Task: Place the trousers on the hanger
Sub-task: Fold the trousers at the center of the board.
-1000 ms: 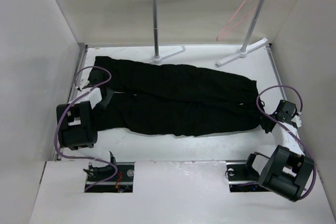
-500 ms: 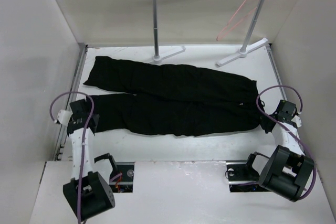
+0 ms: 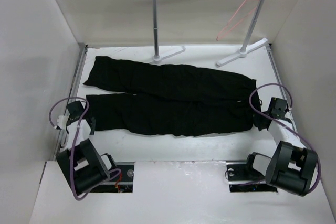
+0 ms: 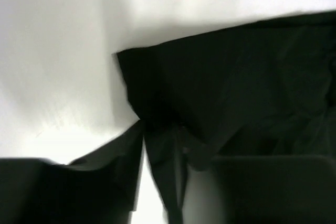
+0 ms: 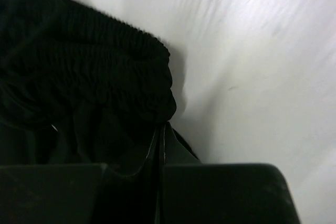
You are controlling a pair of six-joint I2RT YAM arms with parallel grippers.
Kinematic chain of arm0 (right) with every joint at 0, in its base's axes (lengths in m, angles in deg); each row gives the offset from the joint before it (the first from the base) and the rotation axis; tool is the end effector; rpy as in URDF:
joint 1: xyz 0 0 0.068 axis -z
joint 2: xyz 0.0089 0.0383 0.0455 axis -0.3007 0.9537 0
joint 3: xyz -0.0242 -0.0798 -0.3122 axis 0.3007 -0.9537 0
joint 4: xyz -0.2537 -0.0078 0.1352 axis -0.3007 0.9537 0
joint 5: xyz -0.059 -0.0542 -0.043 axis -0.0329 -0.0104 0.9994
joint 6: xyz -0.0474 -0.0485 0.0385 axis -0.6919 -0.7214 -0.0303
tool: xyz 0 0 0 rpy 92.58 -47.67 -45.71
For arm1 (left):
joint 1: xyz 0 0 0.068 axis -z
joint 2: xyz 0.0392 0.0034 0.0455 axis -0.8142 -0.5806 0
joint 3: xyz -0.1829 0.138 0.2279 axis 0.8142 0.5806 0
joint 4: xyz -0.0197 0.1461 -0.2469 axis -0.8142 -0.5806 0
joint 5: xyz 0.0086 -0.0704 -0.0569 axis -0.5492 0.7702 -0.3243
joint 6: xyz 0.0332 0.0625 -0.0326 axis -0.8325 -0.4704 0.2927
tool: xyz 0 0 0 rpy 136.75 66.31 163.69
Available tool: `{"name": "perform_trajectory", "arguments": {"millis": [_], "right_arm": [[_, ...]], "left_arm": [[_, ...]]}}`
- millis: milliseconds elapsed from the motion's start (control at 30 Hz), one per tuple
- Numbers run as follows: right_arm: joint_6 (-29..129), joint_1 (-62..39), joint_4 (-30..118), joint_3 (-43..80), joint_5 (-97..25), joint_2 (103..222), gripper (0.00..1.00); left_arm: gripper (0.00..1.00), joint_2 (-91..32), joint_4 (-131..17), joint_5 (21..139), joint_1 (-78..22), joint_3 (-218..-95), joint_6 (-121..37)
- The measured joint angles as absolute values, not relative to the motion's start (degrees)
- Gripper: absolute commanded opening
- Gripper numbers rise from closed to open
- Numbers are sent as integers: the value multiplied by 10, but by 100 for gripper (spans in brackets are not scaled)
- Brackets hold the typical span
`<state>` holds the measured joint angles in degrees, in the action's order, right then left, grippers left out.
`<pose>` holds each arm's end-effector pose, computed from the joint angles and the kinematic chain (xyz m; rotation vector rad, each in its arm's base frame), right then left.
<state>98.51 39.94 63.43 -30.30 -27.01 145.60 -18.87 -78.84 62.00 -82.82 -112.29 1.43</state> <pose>0.1948 -0.0827 0.1619 1.6278 2.0034 0.1774 0.1866 0.1137 0.1680 -1.7318 1.8509 0.0400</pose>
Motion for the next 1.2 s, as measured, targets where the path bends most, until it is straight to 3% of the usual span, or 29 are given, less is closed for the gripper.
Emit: {"name": "perform_trajectory", "arguments": {"millis": [100, 267, 667, 1000, 1200], "right_arm": [[992, 392, 630, -303, -276, 1466, 3], [998, 392, 641, -299, -266, 1459, 3], [986, 386, 772, -256, -243, 1247, 3], [980, 314, 846, -255, -246, 1164, 2], [971, 265, 864, -239, -238, 1159, 2]], "left_arm": [[5, -216, -747, 622, -824, -1128, 18], [0, -222, -757, 614, -810, -1144, 25], [0, -166, -871, 598, -814, -1324, 40], [0, -158, -963, 547, -804, -1420, 1], [0, -171, -998, 488, -731, -1512, -22]]}}
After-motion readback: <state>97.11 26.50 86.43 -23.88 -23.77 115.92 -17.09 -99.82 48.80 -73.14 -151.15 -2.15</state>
